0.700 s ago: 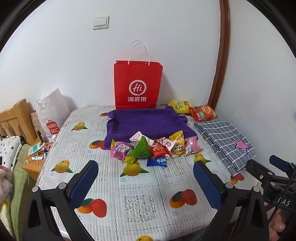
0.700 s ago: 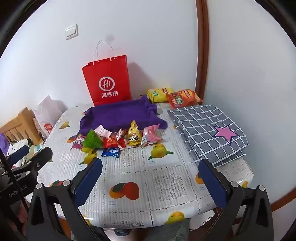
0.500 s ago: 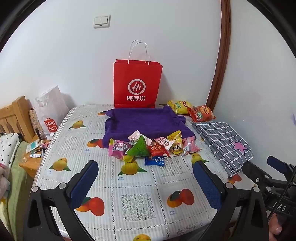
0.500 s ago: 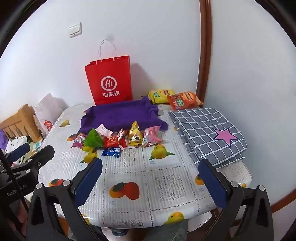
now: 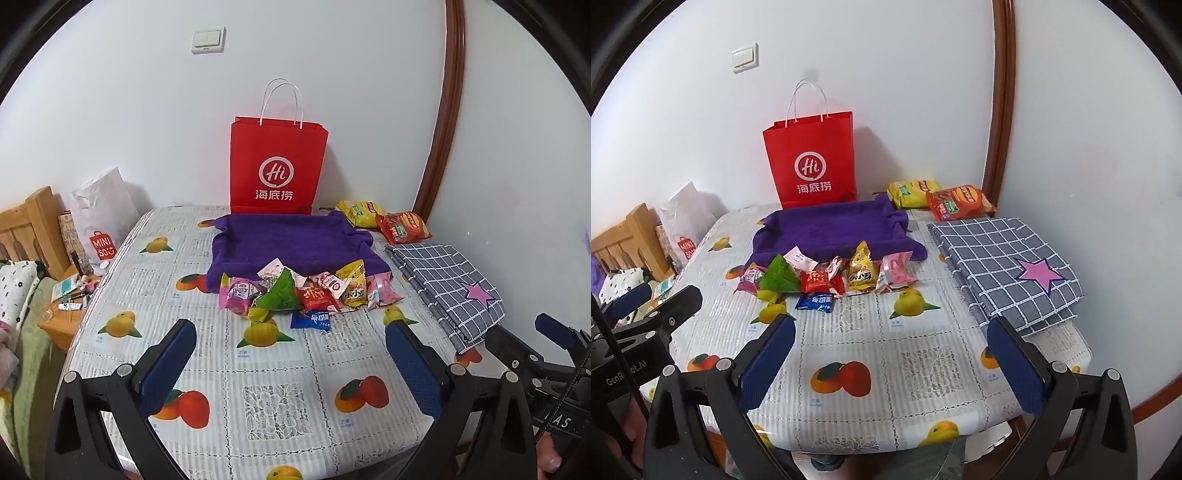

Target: Organize snacks

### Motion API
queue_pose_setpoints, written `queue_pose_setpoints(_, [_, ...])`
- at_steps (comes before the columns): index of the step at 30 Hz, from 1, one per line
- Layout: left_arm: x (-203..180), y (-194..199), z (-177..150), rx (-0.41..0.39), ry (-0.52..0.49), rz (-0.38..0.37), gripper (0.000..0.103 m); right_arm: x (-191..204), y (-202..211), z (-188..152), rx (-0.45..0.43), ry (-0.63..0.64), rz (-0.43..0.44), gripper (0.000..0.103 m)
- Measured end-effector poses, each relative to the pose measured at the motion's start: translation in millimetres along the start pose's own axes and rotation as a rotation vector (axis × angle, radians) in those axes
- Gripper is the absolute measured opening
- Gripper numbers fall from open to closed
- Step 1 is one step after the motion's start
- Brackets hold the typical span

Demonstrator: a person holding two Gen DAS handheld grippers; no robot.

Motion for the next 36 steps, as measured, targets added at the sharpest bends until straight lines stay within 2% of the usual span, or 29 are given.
queue_pose_setpoints(36, [-0.7,2.6,-5.7,0.002,-0.006,-0.003,0.103,5.5,1.8,-8.5,0.005,-0.016,0.007,0.103])
Point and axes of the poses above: each gripper's, at about its wrist camera, not at the fingertips, and y roughly against the way its jaws point, x to its left, z to its top, the point moved 10 cm from there along -y, roughly the way its jaws point, and after that the axes turned 11 degrees about y, right-handed, at the moved point
